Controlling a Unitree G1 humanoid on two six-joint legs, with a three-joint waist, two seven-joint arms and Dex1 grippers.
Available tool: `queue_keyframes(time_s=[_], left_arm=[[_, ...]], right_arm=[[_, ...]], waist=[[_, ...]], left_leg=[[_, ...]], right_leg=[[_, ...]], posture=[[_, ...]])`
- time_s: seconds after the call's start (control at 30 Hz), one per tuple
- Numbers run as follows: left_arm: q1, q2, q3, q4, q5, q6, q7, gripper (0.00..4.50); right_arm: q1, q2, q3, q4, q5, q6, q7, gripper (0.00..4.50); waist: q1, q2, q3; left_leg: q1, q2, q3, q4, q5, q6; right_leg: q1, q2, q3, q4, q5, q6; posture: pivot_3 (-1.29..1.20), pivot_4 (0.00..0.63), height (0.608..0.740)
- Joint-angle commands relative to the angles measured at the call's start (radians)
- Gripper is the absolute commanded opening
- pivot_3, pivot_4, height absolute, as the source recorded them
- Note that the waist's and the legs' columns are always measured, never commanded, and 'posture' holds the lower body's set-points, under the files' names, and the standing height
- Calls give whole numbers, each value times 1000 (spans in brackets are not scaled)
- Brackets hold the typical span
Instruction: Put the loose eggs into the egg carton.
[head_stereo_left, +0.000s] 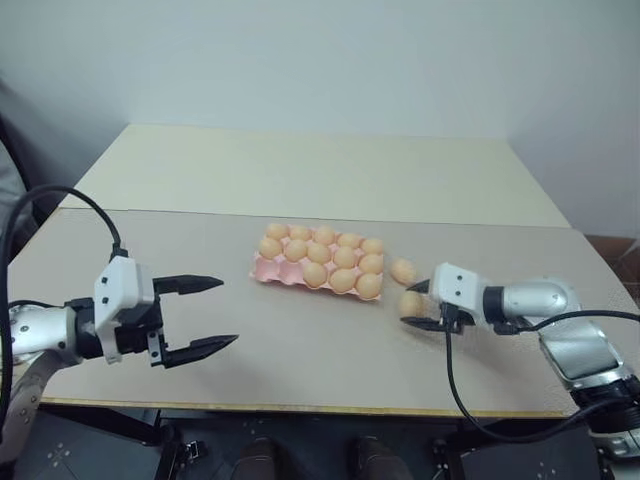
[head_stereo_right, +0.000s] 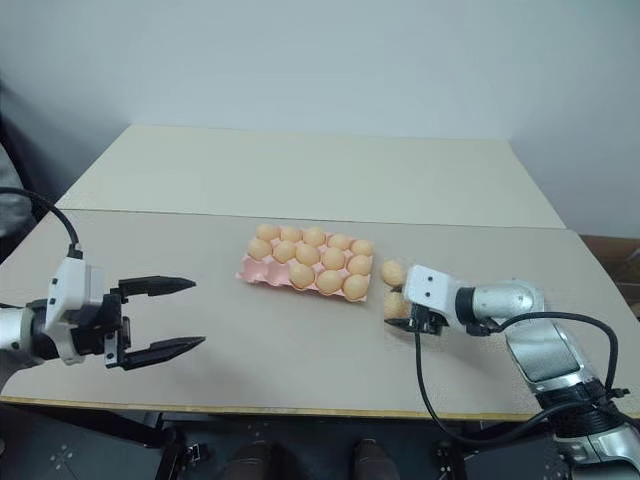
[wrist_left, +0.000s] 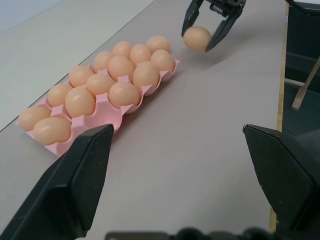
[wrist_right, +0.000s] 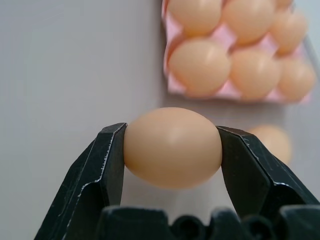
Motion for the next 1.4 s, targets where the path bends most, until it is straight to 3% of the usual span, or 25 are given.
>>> queue_keyframes(time_s=[0.03, 0.27, 0.43, 0.57, 0.73, 0.77, 0.97, 1.13, 1.4], left_arm=[[8, -4, 27, 0, 14, -23, 8, 4500], [65, -33, 50, 11, 41, -36, 25, 4500], [117, -44, 86, -12, 47, -37, 43, 4500], [137, -51, 100, -47, 35, -31, 65, 4500], [151, -47, 111, -47, 39, -26, 76, 4500], [157, -44, 112, -41, 46, -28, 74, 4500], [146, -36, 109, -35, 44, -28, 74, 4500], [134, -32, 102, -34, 43, -28, 72, 4500], [81, -26, 61, -22, 39, -31, 58, 4500]], right_arm=[[-103, 75, 21, -32, 15, -10, -29, 2668], [-298, 336, 186, 171, -102, -149, -108, 2668], [-371, 458, 235, 334, -142, -229, -149, 2668], [-424, 540, 289, 536, -251, -411, -250, 2668], [-480, 613, 274, 691, -277, -483, -315, 2668], [-490, 618, 274, 713, -285, -499, -323, 2668], [-505, 621, 279, 761, -315, -543, -337, 4486], [-465, 591, 258, 663, -304, -523, -324, 4486], [-261, 394, 148, 223, -164, -285, -177, 4486]], waist=[[-6, 0, 0], [-10, 0, 0], [-8, 0, 0], [-12, 0, 0], [-13, 0, 0], [-14, 0, 0], [-14, 1, 0], [-14, 1, 0], [-5, 1, 0]], left_leg=[[0, 0, 0, 0, 0, 0], [-1, 0, 0, -1, 0, 0], [-2, 0, -1, -1, 0, 0], [-2, 0, 0, -1, 0, 0], [-2, 0, -1, -1, 0, 0], [-2, 0, -1, -1, 0, 0], [-2, 1, -1, -1, 0, 0], [-2, 1, -1, -1, 0, 0], [-3, 0, -1, -1, 0, 0]], right_leg=[[0, 0, 0, 0, 0, 0], [-1, 1, 0, 0, 4, 5], [-1, 0, -1, 0, 4, 4], [-2, 0, -1, 1, 4, 3], [-2, 0, -1, 1, 8, -3], [-2, 0, -1, 1, 8, -3], [-2, 0, -2, 1, 8, -3], [-2, 0, -1, 1, 8, -3], [-2, 0, -2, 0, 8, -3]], posture=[[0, 150, 740], [0, 150, 740], [0, 150, 740], [0, 150, 740], [0, 150, 740], [0, 150, 740], [0, 150, 740], [0, 150, 740], [0, 150, 740]])
